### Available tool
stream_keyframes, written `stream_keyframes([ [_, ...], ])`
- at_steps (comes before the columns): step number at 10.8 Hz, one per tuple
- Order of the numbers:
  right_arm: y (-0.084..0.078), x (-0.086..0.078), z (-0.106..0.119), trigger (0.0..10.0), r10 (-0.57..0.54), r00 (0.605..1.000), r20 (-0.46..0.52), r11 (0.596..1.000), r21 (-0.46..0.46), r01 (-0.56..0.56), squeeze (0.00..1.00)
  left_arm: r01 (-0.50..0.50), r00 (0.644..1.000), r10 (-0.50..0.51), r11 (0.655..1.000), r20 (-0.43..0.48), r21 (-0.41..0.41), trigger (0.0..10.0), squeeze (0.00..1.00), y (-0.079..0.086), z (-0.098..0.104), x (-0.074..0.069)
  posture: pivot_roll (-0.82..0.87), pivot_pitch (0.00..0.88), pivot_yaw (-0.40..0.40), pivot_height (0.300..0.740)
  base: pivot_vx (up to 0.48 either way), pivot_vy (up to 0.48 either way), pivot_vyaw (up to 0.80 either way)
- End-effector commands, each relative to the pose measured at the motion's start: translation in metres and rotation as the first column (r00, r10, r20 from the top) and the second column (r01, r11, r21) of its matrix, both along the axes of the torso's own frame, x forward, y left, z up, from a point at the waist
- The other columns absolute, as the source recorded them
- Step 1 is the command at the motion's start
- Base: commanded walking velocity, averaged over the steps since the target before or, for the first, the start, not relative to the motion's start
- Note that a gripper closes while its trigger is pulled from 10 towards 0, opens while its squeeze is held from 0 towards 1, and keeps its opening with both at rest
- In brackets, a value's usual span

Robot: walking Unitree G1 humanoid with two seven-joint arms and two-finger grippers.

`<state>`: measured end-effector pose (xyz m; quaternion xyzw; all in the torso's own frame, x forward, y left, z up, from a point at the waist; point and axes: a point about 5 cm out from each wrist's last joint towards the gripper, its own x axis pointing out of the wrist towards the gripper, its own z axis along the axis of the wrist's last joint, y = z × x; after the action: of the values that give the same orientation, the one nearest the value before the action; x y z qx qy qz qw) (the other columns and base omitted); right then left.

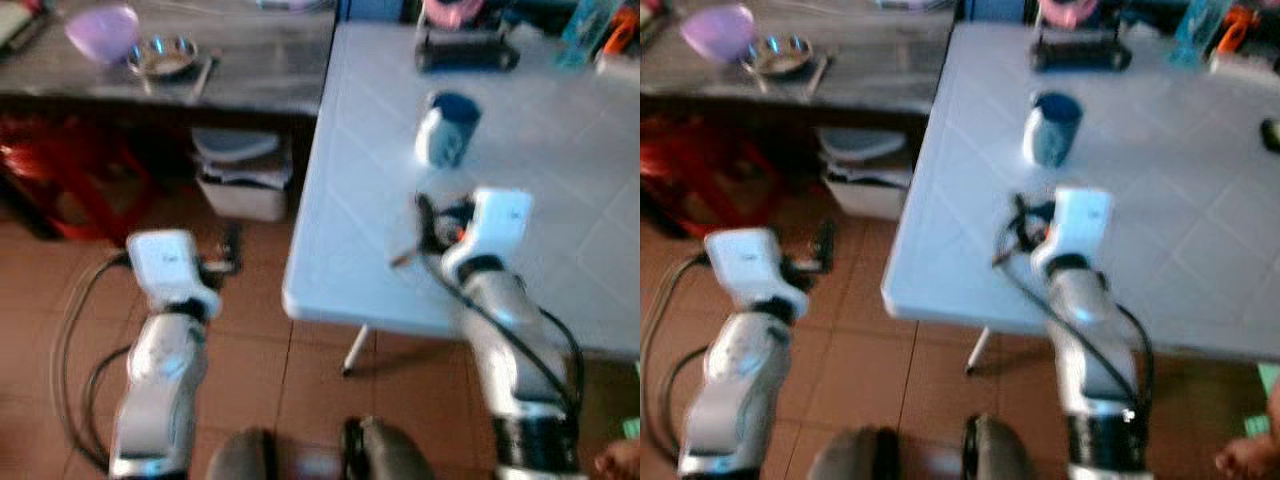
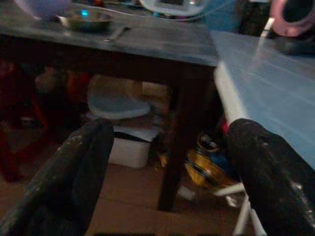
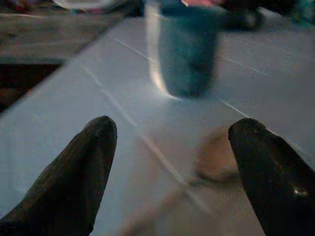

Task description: Setting the table

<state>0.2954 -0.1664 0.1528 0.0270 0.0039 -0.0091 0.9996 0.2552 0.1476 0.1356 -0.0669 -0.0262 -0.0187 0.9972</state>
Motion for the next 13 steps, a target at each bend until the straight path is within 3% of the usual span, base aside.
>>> stream_keyframes([
  [1, 0.001, 0.002, -0.003, 10.0, -0.004, 1.000, -0.027, 1.000, 0.016, 0.004, 0.00, -0.005, 1.000, 0.006, 1.000, -0.011, 0.012, 10.0, 0.00, 0.004, -0.001, -0.002, -0.02, 0.176, 0.014, 0.740, 0.000, 0.000, 0.00],
  [4, 0.002, 0.016, -0.004, 10.0, -0.034, 0.997, -0.074, 0.999, 0.024, 0.036, 0.00, 0.036, 0.999, -0.036, 0.999, -0.022, 0.022, 10.0, 0.00, 0.001, -0.001, -0.003, -0.01, 0.193, 0.027, 0.740, 0.000, 0.000, 0.00],
  [7, 0.020, 0.028, -0.001, 10.0, -0.064, 0.989, -0.137, 0.988, 0.129, 0.081, 0.00, 0.085, 0.996, -0.084, 0.996, -0.032, 0.030, 10.0, 0.00, -0.002, -0.001, -0.004, 0.00, 0.201, 0.030, 0.740, 0.000, 0.000, 0.00],
  [8, 0.024, 0.028, -0.001, 10.0, -0.052, 0.989, -0.141, 0.990, 0.119, 0.069, 0.00, 0.090, 0.995, -0.089, 0.995, -0.033, 0.031, 10.0, 0.00, -0.003, -0.001, -0.004, 0.00, 0.205, 0.031, 0.740, 0.000, 0.000, 0.00],
  [11, 0.031, 0.017, -0.026, 10.0, -0.028, 0.936, -0.350, 0.990, 0.122, 0.075, 0.00, 0.126, 0.991, -0.125, 0.991, -0.041, 0.039, 10.0, 0.00, -0.006, -0.003, -0.005, -0.01, 0.209, 0.029, 0.740, 0.000, 0.000, 0.00],
  [13, 0.031, 0.009, -0.031, 10.0, -0.025, 0.920, -0.392, 0.997, 0.062, 0.054, 0.00, 0.137, 0.990, -0.135, 0.990, -0.044, 0.040, 10.0, 0.00, -0.007, -0.003, -0.006, -0.01, 0.210, 0.028, 0.740, 0.000, 0.000, 0.00],
])
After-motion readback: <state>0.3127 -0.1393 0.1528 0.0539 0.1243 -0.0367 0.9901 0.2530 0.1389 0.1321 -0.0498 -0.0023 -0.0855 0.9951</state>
